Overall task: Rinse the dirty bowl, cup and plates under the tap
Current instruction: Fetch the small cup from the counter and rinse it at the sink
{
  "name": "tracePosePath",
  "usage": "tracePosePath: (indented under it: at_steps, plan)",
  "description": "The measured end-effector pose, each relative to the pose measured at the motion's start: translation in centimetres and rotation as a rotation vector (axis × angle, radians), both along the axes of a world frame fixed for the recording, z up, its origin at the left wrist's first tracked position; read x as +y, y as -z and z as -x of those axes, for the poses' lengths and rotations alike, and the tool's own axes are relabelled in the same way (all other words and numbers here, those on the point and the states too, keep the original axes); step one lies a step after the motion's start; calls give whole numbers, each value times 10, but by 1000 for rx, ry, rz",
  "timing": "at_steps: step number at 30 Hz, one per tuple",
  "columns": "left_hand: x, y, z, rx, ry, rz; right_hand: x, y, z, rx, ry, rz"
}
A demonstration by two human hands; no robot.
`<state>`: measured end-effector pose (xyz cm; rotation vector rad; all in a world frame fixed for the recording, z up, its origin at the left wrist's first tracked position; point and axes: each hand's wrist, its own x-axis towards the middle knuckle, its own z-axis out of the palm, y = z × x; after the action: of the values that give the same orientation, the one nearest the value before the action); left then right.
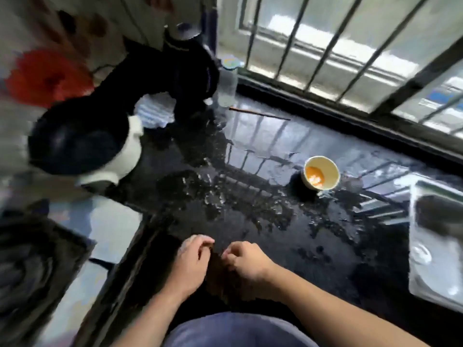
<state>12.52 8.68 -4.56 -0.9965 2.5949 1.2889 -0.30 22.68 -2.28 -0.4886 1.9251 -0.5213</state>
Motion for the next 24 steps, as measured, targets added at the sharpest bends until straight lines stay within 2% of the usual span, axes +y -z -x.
tracePosePath:
  at_steps: [2,4,8,10,14,24]
  plan:
    - [-11,-6,55,91,210,60,12,-6,26,3,265,32]
    - [-14,-12,104,106,414,93,27,-8,52,19,579,60]
    - [-8,-7,188,-76,764,299,52,-5,106,0,1177,97]
    - [-2,2,221,-213,877,398,61,-1,132,-28,1365,111]
    - [4,24,258,-381,965,463,70,9,183,-48,1516,131]
    - [3,32,259,-369,948,482,63,15,222,36,1528,91]
